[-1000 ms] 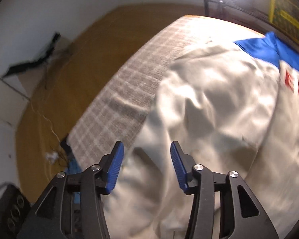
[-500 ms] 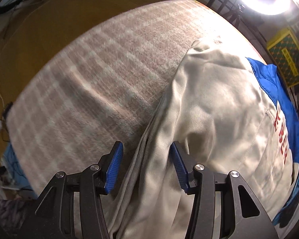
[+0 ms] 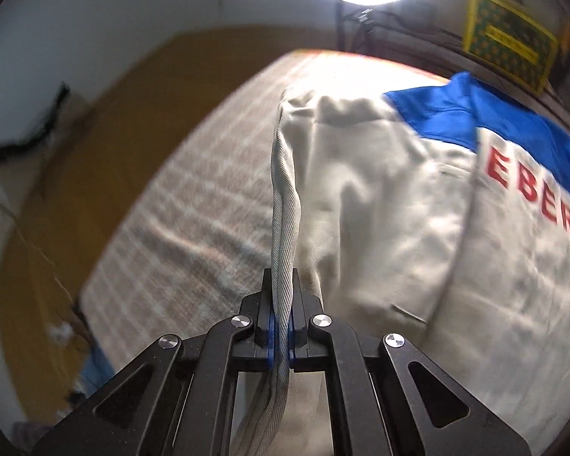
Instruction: Fold large clothes
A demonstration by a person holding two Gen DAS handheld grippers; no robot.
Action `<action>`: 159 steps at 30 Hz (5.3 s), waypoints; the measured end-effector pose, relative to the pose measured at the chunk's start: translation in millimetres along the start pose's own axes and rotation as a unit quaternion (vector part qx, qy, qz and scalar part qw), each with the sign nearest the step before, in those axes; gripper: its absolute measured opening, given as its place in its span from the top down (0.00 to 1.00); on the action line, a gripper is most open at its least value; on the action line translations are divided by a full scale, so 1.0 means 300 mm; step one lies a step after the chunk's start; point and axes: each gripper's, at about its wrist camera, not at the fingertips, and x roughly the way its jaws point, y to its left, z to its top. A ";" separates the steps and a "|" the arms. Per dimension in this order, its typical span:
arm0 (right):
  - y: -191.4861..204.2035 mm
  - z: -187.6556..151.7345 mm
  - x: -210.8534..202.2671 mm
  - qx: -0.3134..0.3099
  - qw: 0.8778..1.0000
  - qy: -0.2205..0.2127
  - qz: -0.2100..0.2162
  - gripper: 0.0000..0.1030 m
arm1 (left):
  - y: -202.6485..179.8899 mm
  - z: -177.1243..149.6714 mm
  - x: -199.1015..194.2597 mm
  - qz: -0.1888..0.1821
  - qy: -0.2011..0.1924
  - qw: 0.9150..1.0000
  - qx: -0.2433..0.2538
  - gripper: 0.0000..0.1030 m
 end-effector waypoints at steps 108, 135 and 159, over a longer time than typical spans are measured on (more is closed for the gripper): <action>-0.237 -0.644 -0.396 0.276 0.910 0.007 0.309 0.91 | -0.219 -0.240 0.118 0.110 0.075 0.984 0.115 0.77; -0.279 -0.893 -0.424 0.152 0.982 0.006 0.116 0.60 | -0.221 -0.058 0.072 0.107 0.063 0.987 0.104 0.86; -0.428 -0.966 -0.412 0.242 0.960 -0.084 0.110 0.26 | -0.168 -0.014 0.121 0.082 0.077 0.993 0.039 0.86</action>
